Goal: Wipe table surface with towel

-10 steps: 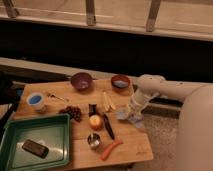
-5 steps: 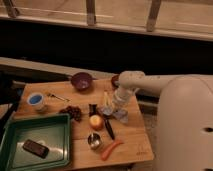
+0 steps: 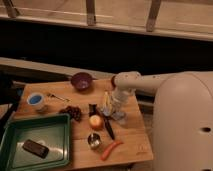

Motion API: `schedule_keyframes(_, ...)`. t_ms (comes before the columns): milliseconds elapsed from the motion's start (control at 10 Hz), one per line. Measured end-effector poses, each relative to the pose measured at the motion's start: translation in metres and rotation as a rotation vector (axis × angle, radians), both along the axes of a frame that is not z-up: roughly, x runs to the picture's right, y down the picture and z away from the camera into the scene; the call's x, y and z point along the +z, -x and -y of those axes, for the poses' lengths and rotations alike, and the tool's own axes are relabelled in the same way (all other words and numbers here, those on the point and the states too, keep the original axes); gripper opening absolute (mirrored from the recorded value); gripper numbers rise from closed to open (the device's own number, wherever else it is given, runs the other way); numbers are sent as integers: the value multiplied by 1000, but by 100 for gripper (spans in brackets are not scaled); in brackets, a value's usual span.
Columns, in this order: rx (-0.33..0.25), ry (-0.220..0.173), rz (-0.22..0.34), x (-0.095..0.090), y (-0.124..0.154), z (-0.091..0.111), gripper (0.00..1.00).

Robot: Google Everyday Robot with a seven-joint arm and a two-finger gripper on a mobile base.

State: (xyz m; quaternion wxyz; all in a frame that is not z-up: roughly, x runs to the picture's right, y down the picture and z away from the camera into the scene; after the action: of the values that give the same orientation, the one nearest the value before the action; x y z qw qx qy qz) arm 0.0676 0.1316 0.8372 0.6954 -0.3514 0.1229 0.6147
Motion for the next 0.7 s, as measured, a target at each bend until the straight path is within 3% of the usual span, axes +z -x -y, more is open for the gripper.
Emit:
schedule_keyframes(400,17,-11,-54,-21,-77,-20,13)
schedule_keyframes(700,10,-39,-55,-24,-99,-17,13)
